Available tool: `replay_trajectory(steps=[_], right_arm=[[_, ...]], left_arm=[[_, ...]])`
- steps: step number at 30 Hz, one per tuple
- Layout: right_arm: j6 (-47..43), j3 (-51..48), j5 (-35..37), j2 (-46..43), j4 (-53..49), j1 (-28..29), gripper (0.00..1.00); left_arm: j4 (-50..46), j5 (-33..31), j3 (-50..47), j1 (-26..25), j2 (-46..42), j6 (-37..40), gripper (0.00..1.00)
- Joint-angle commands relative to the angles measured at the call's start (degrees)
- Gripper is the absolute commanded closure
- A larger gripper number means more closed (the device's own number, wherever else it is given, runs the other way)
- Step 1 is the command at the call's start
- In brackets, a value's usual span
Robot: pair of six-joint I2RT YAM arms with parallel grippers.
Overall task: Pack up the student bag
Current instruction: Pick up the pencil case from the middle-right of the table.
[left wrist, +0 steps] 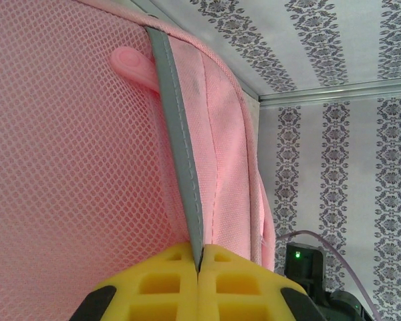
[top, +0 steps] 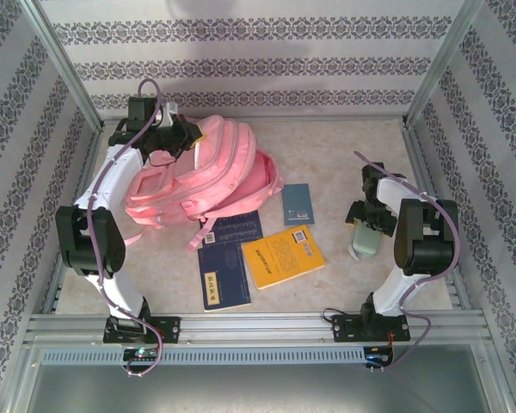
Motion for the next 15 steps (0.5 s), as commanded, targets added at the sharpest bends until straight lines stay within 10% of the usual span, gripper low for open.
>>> replay_trajectory(steps=[1,15], right_arm=[[1.3,0.4,-2.3,0.4,0.8,0.4,0.21],[9.0,-0.5,1.7,-21.8,-0.2,5.5,0.33]], left_arm=[[5.1,2.3,0.3,0.7,0.3,-0.6,1.00],[-0.2,3.7,4.9,0.2,-0.6,3.5,1.00]])
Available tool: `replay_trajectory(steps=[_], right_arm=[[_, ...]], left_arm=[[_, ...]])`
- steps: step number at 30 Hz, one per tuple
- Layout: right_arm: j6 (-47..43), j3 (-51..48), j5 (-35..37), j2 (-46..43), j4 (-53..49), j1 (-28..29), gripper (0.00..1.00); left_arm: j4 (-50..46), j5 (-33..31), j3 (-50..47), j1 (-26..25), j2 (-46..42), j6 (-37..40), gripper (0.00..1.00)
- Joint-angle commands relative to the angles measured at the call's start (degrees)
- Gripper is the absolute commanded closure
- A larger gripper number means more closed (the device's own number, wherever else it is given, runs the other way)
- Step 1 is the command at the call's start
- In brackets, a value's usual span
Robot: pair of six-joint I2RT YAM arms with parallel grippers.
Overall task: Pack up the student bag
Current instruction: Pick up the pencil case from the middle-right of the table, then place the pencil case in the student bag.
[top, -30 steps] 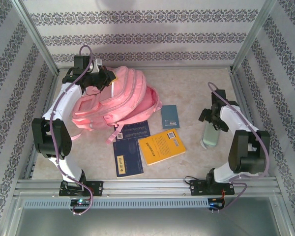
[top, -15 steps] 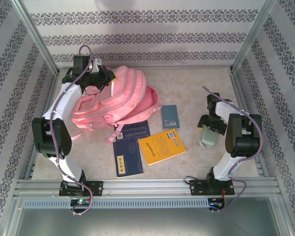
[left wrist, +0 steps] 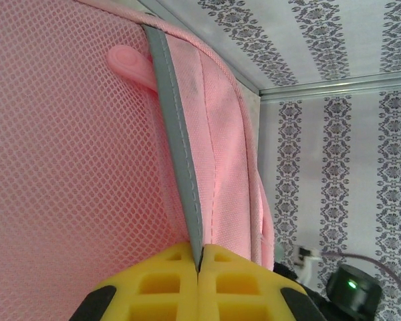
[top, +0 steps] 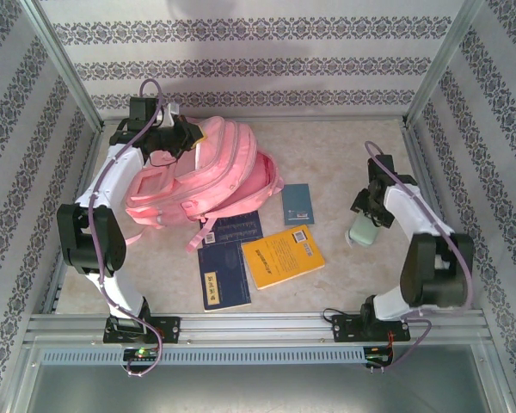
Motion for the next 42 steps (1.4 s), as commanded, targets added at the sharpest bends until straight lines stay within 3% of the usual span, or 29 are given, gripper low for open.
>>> replay_trajectory(steps=[1,5,12,16,20,25,27,31,35,39,42], right_arm=[[2.0,0.8,2.0,-5.7,-0.2,4.1,0.33],[1.3,2.5,-0.5,-10.1,1.5,8.3,0.33],[1.4,4.5,-13.2,-13.6,7.7,10.4,0.33],[4.6,4.1,-24.6,-15.7,14.6,11.0,0.36],[10.1,6.4,-30.6,-15.2,19.7,14.8,0.38],[21.8,6.9,-31.8,-11.6,28.0,20.8,0.38],[26.9,5.2,-28.1,-10.2,30.7,23.4,0.39],[36.3,-1.7,-21.9,-7.2,45.3,28.9,0.40],[33.6,3.5,-22.9,1.0,47.2,31.5,0.39],[35.3,5.7,-23.4,8.5,53.3,31.7,0.39],[35.1,10.9,-23.5,14.4,52.5,32.9,0.35]], left_arm=[[-0.2,2.8,5.1,0.1,-1.4,2.7,1.00],[-3.4,3.1,8.7,-1.0,-3.0,4.3,1.00],[-13.3,7.0,16.3,-3.2,-1.8,10.7,1.00],[-13.8,9.3,16.6,-3.3,-2.3,11.6,1.00],[-13.8,13.0,17.8,-3.2,-1.4,11.0,1.00],[-12.5,14.7,16.5,-3.2,-1.9,11.1,1.00],[-10.5,16.2,14.3,-3.2,-2.5,10.3,1.00],[-4.3,18.3,9.5,-3.3,-3.8,6.9,1.00],[-5.0,19.1,10.0,-3.3,-3.9,7.9,1.00],[-0.3,20.5,10.4,-3.3,-2.9,3.3,1.00],[-2.8,21.0,14.5,-3.3,-1.6,3.5,1.00]])
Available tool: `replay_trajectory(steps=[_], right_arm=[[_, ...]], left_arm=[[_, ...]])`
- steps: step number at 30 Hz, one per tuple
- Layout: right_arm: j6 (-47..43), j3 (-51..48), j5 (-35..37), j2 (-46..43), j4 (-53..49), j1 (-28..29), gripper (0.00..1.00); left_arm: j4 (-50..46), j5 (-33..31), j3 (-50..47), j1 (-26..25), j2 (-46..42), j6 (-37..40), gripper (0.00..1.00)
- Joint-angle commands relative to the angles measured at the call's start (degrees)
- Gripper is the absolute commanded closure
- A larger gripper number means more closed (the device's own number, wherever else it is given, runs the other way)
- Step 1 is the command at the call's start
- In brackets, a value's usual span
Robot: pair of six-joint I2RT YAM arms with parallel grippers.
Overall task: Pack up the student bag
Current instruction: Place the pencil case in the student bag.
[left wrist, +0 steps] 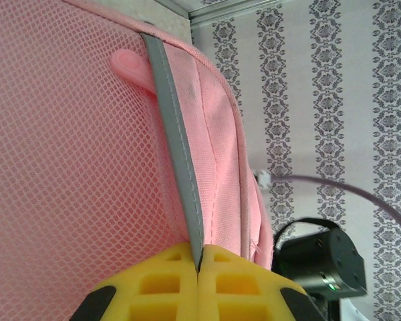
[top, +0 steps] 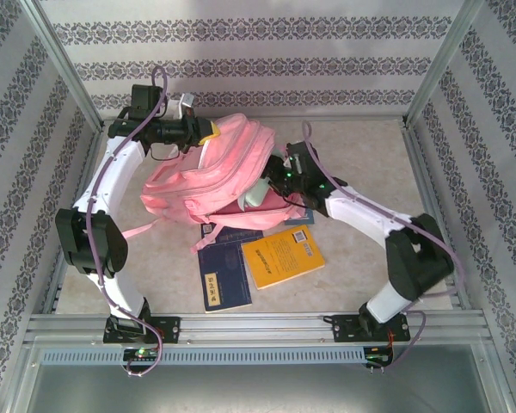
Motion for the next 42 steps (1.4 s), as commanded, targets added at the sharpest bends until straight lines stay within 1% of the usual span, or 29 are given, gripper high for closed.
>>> replay_trajectory(steps=[1,3,6,8,9,10,11,13,16,18,21,25,27,29,34,36,40,42], right_arm=[[0.7,6.8,1.6,4.9,4.6,1.9,0.34],[0.7,10.0,3.3,8.2,3.9,3.3,0.33],[4.4,14.3,4.7,14.8,5.9,5.0,0.31],[6.6,18.3,5.2,19.5,6.5,6.1,0.26],[7.0,20.8,5.3,22.0,6.6,6.6,0.20],[6.9,23.3,5.3,24.3,6.7,7.1,0.06],[6.1,25.4,5.4,25.5,6.6,7.4,0.02],[2.7,28.7,6.9,26.5,4.8,8.3,0.02],[-2.6,29.8,9.7,24.7,3.1,9.2,0.02],[-4.6,30.2,8.7,24.1,2.7,9.1,0.02],[-8.0,31.1,7.5,23.1,-0.6,8.9,0.02],[-15.1,29.6,6.2,19.2,-4.2,8.9,0.02],[-19.7,28.3,6.8,16.1,-7.4,9.1,0.02],[-23.1,24.5,7.0,11.5,-7.7,8.8,0.03],[-27.4,16.4,5.9,1.6,-9.5,6.7,0.10],[-29.7,13.3,7.6,-2.8,-11.7,5.8,0.12],[-30.2,8.7,12.6,-9.3,-19.0,1.6,0.14],[-31.3,7.4,12.3,-10.7,-22.5,-1.9,0.14]], left_arm=[[5.5,6.4,6.5,-0.6,-1.6,-1.1,1.00],[5.0,6.0,6.8,-0.9,-1.7,-0.9,1.00],[4.7,6.0,6.6,-1.4,-1.8,-1.0,1.00],[4.5,5.6,6.6,-1.5,-1.9,-0.7,1.00],[4.4,5.5,6.7,-1.5,-2.0,-0.6,1.00],[4.1,5.5,6.9,-1.5,-2.0,-0.5,1.00],[3.7,5.4,7.2,-1.5,-1.8,-0.3,1.00],[2.8,4.9,7.8,-1.5,-1.7,0.2,1.00],[2.5,4.7,8.1,-1.3,-1.7,0.2,1.00],[2.1,4.2,8.2,-1.2,-1.7,0.6,1.00],[1.9,3.5,8.0,-0.4,-1.6,0.6,1.00],[1.8,1.2,7.5,0.9,-1.5,0.0,1.00],[0.9,-1.2,7.6,1.6,-1.5,0.0,1.00],[0.3,-4.2,7.2,2.5,-1.6,0.1,1.00],[3.3,-12.4,1.9,5.1,-4.2,-2.3,1.00],[3.9,-15.7,0.2,6.0,-5.8,-2.0,1.00],[4.3,-21.9,-1.9,7.1,-8.4,-1.0,1.00],[4.4,-23.6,-2.6,7.0,-8.8,-0.9,1.00]])
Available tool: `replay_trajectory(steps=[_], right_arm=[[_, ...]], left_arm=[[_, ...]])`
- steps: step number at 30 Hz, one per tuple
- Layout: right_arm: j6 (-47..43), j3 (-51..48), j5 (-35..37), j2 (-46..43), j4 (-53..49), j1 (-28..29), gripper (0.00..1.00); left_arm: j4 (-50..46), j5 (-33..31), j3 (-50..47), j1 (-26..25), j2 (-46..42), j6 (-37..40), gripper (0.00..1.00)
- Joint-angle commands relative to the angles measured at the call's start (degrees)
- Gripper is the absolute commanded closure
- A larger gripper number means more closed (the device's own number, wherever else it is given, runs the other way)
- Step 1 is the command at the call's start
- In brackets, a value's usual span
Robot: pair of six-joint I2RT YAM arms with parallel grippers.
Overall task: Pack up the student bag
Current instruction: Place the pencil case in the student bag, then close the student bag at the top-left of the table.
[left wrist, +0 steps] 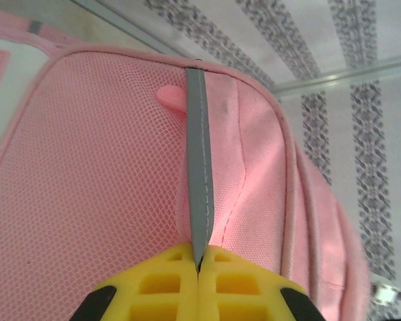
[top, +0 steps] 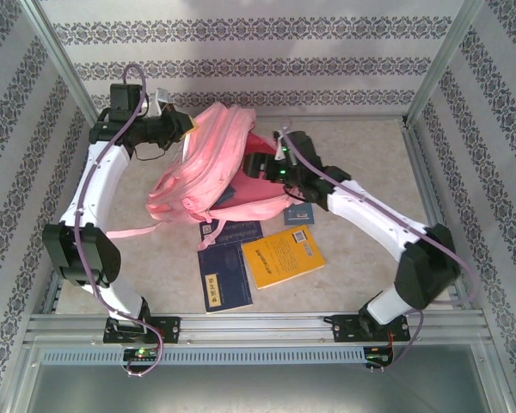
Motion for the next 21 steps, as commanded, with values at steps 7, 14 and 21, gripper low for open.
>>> replay_trajectory(steps=[7,14,21], right_arm=[[-11.0,-3.6,-5.8,-5.3,-9.8,-8.3,0.09],[-6.9,-6.1,-7.8,-1.5,-14.0,-13.1,0.13],[-1.5,-8.2,-13.9,3.6,-11.0,-11.0,0.20]], left_arm=[[2.5,-11.4,4.8,2.1,1.2,2.4,1.00],[0.8,-12.4,8.9,0.6,7.1,4.6,1.00],[-5.2,-15.3,12.8,-4.7,14.7,9.8,1.00]])
